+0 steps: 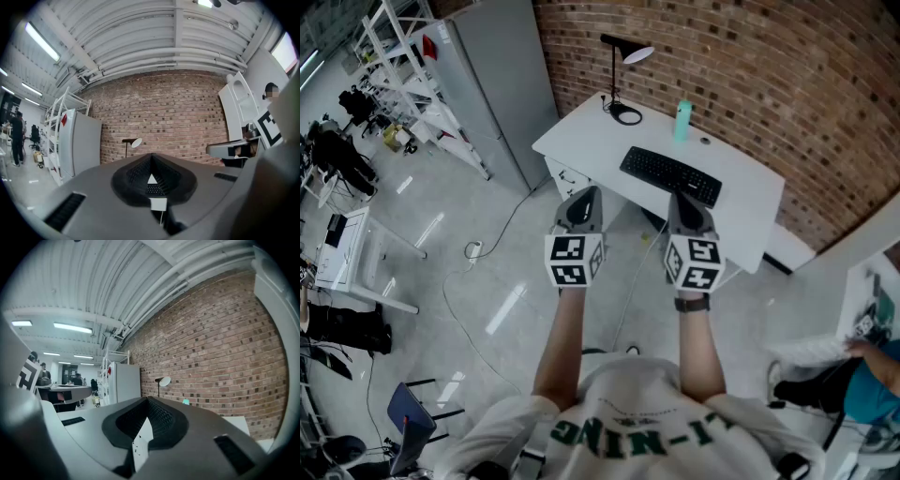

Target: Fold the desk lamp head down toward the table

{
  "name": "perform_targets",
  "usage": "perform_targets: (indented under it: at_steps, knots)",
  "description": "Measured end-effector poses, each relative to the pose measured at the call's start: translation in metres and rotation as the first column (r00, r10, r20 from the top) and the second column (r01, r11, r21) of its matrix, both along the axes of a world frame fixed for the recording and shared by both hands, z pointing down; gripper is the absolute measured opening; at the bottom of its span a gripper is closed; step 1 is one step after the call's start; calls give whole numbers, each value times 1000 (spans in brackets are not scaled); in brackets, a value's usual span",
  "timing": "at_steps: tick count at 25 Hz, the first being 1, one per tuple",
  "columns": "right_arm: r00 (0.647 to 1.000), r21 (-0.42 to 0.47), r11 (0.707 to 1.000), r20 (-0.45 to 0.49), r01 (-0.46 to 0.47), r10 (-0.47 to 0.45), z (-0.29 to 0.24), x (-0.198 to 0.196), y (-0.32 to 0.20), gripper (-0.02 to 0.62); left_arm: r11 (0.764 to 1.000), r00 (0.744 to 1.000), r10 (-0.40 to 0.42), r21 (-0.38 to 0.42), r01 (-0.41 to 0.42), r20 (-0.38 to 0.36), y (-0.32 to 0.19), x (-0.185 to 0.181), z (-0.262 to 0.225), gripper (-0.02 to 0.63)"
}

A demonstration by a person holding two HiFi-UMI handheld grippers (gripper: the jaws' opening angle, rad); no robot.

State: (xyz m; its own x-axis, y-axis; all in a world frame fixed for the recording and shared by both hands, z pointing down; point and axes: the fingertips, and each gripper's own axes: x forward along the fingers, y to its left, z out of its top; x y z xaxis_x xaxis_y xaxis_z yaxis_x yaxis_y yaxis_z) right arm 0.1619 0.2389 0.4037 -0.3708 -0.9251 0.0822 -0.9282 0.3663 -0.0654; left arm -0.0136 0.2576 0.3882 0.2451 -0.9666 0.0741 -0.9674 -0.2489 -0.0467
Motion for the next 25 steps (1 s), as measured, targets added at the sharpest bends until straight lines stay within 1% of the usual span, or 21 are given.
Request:
perform_targets:
  at_steps: [3,8,10,12,14,18,21,25]
  knots:
    - [1000,-27,1000,17,-6,7,10,16,-3,5,1000,999,-24,-3,24,29,-6,8,1,-2]
    - [1000,-50,999,15,-9,10,26,20,-14,5,998,996,-59,-29,61,65,-11,3,14,-2]
    - [1000,-56,998,21,-4,5,35,19,-25,5,997,996,-59,-39,62,70,-20,5,22,-2]
    - [1000,-55,998,16,-25,26,42,18,-40,6,998,997,-28,-50,32,74,-34,9,32,-2]
    - [998,-54,997,-2,-60,60,48,18,-57,6,998,997,16,-54,-13,70,-55,14,41,-2]
    - [997,-59,995,-30,-77,75,57,10,-104,6,999,997,38,-42,-35,70,-104,11,48,-2]
    - [997,-55,995,-20,-78,77,54,-2,-147,6,999,998,30,-24,-29,56,-148,-3,45,-2]
    - [997,-12,997,-4,-80,80,31,-30,-201,6,999,998,42,-14,-41,40,-206,-27,32,-2]
